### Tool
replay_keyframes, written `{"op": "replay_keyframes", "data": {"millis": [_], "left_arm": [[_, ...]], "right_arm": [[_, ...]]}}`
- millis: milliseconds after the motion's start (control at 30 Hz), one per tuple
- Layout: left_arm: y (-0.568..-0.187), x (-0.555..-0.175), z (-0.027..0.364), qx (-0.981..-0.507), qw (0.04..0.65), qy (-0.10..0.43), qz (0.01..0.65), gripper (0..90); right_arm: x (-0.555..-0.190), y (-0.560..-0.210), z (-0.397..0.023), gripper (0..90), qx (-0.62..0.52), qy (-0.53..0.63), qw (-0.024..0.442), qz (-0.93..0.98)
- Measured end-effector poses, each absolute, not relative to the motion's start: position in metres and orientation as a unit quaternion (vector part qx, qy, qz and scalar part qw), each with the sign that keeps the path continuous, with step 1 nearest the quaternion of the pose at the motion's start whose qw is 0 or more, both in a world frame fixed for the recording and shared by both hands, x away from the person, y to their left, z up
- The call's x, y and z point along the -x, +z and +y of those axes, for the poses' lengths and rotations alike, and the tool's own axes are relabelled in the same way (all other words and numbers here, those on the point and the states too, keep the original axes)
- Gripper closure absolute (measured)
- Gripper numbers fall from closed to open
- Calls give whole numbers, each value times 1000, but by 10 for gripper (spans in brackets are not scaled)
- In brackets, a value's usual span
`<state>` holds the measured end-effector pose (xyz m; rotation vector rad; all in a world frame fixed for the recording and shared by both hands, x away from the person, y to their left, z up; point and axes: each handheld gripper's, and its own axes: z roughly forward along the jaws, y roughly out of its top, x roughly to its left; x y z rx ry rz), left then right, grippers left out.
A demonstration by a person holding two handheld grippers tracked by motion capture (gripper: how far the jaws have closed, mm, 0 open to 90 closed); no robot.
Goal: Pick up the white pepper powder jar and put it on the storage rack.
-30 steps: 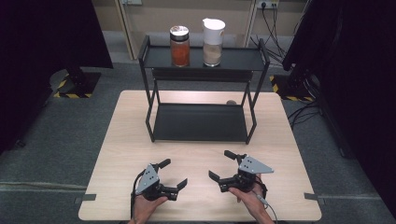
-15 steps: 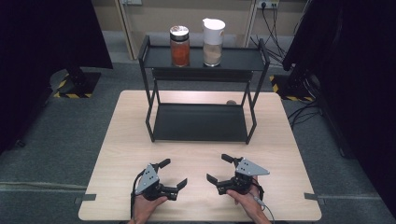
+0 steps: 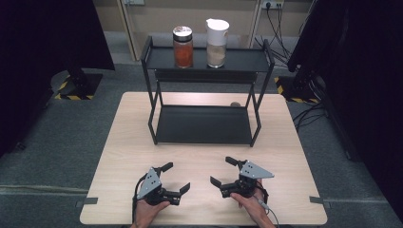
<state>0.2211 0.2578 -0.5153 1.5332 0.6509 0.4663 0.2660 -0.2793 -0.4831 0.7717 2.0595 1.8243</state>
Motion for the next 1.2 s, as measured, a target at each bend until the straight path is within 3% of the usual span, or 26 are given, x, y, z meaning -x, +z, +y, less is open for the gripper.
{"op": "replay_keyframes", "data": {"millis": [1200], "left_arm": [[-515, -221, 258, -674, 648, 206, 287, 0]], "right_arm": [[-268, -485, -281, 7, -275, 635, 134, 709]]}}
